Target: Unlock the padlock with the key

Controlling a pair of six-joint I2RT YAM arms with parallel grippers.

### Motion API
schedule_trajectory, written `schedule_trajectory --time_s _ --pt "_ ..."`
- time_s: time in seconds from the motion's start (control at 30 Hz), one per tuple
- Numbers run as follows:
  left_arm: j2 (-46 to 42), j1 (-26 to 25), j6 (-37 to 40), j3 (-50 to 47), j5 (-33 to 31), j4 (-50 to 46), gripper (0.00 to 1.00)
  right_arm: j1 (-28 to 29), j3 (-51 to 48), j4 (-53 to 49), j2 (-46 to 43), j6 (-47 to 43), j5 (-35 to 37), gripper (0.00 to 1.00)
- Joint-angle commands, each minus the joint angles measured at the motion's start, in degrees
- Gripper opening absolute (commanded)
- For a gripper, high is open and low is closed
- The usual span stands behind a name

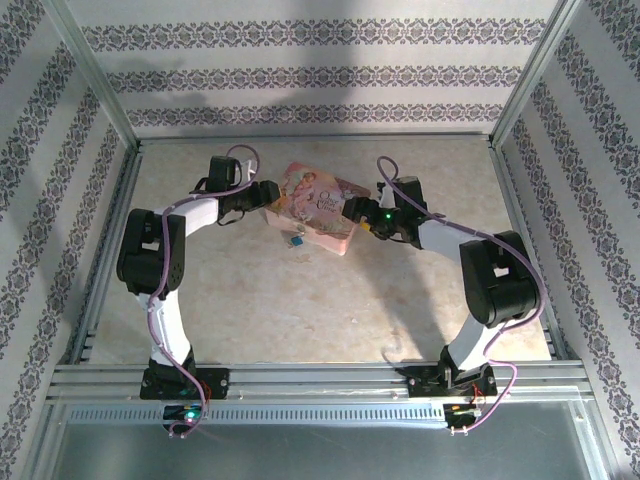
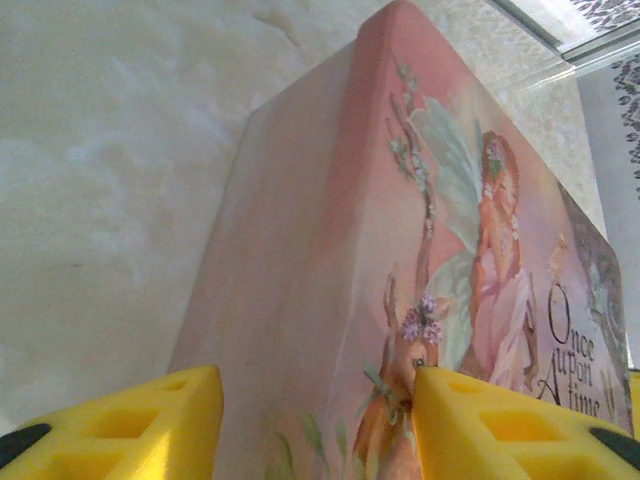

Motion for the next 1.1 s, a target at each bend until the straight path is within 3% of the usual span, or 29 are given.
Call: schedule_trajectory --time_s 0.0,0.73,0.9,1.07 --pt "-3.93 -1.61 -1.16 -3.78 1.17 1.71 0.50 0.51 3.73 0.10 2.00 -1.79 -1.95 0.85" --pt "-19.90 -11.71 -10.12 -23.35 -8.96 6.19 0.51 1.05 23.66 -2.16 16.58 -8.09 -1.01 0.83" --pt "-21.96 -12.21 -10.97 -25.20 -11.12 6.64 0.55 -1.18 22.72 -2.34 13.98 -10.20 2.16 0.83" --pt "-26.71 -11.83 -8.35 -24.99 -15.41 2.64 0.60 -4.59 15.74 -3.78 5.91 -13.37 4.07 0.84"
